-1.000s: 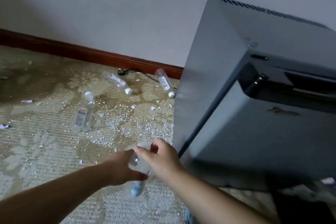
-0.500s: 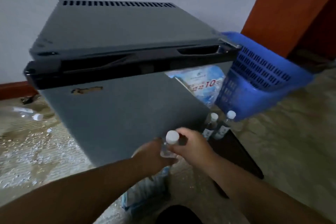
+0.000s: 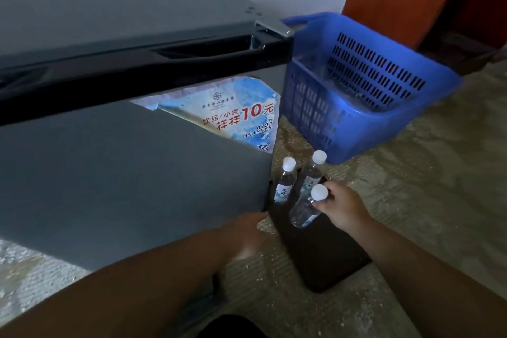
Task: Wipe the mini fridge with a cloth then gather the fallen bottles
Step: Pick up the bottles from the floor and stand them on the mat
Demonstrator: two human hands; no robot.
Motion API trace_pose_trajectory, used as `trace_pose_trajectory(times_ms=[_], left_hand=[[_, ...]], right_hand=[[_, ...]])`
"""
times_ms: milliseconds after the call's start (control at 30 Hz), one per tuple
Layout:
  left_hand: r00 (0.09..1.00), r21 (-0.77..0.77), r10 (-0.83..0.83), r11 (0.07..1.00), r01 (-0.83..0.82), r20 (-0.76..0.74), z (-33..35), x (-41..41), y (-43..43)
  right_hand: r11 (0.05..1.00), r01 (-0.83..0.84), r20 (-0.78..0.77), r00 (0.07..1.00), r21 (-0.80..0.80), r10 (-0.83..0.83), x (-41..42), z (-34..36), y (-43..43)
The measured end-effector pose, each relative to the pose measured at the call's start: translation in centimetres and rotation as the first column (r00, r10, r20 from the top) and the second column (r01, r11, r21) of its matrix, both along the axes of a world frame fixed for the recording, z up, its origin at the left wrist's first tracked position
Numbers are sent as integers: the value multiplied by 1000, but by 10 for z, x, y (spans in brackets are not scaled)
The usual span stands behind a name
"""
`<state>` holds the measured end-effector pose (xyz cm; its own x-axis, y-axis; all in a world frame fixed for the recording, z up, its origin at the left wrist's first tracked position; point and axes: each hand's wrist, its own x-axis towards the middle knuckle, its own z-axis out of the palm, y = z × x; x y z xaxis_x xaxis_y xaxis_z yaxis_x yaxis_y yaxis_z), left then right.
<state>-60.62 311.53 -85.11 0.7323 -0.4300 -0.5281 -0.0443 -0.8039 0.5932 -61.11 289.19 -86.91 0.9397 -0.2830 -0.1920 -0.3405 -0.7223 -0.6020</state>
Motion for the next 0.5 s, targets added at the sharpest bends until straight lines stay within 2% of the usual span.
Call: trace_pose_trajectory(times_ms=[167,333,500], left_hand=[[999,124,-29,992,33,-39,-14,0,14],[998,160,-22,987,32,-60,-21,-3,22],[999,116,54,992,-52,-9,-15,5,23]], right_hand=[[999,-47,-11,999,26,47,13,-18,6],[997,-32,-38,999,71,34,21,-16,9],[997,-5,-96,995,83,13,22,-16,5]])
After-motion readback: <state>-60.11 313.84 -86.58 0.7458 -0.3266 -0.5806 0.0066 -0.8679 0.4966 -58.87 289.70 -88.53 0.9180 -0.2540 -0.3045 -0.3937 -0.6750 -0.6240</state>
